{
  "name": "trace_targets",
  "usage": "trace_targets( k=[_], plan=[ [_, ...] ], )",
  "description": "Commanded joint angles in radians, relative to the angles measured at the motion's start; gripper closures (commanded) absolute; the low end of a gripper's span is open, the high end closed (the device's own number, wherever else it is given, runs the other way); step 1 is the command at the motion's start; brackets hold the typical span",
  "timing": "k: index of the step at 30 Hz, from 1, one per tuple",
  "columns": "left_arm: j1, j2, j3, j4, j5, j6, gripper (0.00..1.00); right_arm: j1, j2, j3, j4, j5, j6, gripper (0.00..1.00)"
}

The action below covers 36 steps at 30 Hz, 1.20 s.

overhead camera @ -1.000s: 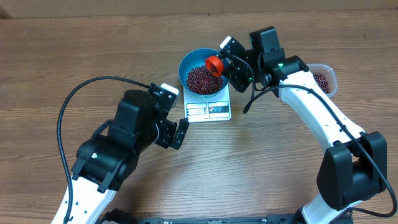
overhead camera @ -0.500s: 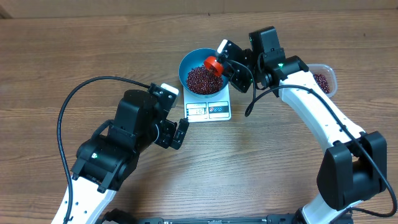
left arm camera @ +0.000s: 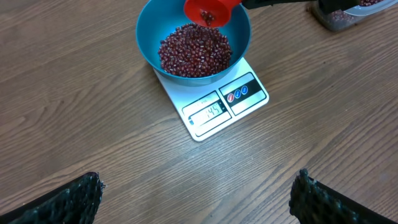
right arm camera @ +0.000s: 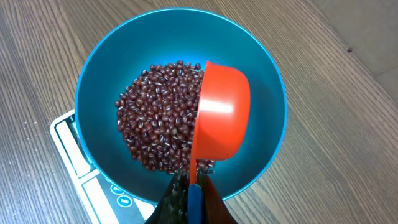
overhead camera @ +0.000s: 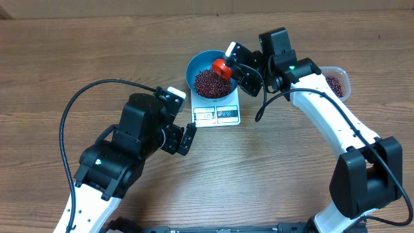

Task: Scoop item into bowl and weigh 150g on scale
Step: 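Tip the red scoop with the right gripper, pouring beans into the bowl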

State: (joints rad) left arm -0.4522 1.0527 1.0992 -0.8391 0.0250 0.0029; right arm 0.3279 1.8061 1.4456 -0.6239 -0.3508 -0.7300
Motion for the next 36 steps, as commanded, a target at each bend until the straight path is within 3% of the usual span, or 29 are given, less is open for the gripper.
trace_targets(
  k=[1, 31, 36],
  plan=[
    [-0.006, -0.006, -0.003, 0.001, -0.006, -0.006, 0.01, 0.004, 0.001, 0.035, -0.003, 0.002, -0.005, 0.96],
    [-0.006, -0.006, -0.003, 0.001, -0.006, -0.006, 0.00, 0.004, 0.001, 0.035, -0.010, 0.003, -0.008, 0.96],
    [-0.006, -0.006, -0.003, 0.001, -0.006, -0.006, 0.01, 0.004, 0.001, 0.035, -0.010, 0.003, -0.075, 0.96]
  ],
)
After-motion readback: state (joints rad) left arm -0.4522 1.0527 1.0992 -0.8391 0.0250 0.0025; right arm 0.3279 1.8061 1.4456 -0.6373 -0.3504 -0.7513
